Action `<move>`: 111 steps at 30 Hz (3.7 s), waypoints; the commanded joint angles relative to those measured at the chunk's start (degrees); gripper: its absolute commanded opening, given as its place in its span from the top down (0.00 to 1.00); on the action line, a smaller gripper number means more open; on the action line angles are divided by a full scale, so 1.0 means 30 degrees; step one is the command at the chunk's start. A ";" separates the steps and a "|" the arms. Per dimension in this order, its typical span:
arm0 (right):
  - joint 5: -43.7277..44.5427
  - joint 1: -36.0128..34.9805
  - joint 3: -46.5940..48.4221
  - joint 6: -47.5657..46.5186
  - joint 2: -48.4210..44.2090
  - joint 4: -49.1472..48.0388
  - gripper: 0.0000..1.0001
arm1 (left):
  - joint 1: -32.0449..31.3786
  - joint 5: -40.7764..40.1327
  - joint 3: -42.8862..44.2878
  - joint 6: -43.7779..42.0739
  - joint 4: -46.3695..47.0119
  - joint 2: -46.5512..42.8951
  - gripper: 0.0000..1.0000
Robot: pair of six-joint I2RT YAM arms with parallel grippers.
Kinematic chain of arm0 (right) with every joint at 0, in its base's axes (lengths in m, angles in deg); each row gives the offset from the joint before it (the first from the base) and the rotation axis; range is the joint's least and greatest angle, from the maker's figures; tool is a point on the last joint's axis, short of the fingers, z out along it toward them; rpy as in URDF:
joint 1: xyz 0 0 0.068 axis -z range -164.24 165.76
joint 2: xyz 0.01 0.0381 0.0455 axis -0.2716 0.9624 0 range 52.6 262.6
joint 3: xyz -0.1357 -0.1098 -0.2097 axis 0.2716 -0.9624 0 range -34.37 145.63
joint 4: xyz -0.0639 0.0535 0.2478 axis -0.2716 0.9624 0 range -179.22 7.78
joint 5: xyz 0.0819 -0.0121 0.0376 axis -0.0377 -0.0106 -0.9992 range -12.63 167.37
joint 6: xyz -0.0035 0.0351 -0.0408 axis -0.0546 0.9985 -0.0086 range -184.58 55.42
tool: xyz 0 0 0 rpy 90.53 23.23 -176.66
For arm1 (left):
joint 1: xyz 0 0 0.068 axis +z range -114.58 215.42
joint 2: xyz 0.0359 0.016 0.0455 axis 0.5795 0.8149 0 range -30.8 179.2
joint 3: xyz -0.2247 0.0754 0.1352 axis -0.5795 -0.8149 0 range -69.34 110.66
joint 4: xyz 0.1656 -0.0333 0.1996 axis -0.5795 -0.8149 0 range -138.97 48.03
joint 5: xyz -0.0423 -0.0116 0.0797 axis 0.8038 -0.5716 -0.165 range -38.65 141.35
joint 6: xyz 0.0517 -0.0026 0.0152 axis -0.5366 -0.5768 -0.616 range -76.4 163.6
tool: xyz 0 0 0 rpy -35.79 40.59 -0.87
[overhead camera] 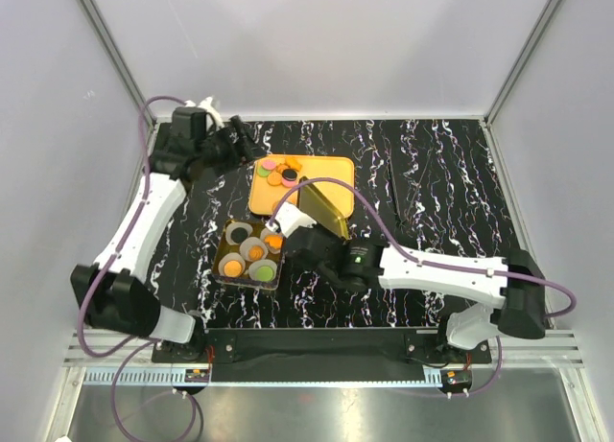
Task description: Pack the cookies
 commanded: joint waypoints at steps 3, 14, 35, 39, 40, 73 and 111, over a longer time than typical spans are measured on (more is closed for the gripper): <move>-0.6459 0.1730 0.1416 0.4298 -0.2267 0.0477 1.00 | 0.1328 -0.4862 -0.2814 0.0828 -0.0735 -0.2952 0.34; -2.1415 0.9027 -0.1977 1.0827 -0.4937 -0.6521 1.00 | 0.4111 -0.6658 -1.1107 0.3087 0.0521 -0.6557 0.73; -2.8776 1.2019 -0.7255 1.8393 -0.2037 -1.9972 1.00 | 0.4847 -0.3229 -1.7116 0.5489 0.6238 -0.4977 0.89; -2.9128 1.2252 -0.7841 1.9125 -0.1423 -2.1758 1.00 | 0.4201 -0.3317 -1.7292 0.6132 0.6442 -0.5357 0.90; -2.9128 1.2311 -0.7987 1.9243 -0.1276 -2.1878 1.00 | 0.3447 -0.3289 -1.7322 0.6250 0.6588 -0.5358 0.90; -3.0300 1.2546 -1.0097 2.6830 0.7338 -3.6817 1.00 | 0.1799 -0.5429 -1.3689 0.4758 0.4040 -0.6150 0.48; -2.9011 1.1989 -1.1825 2.5718 0.8131 -3.6790 0.63 | 0.1242 0.2454 -1.5711 0.1593 0.7645 -0.4040 0.09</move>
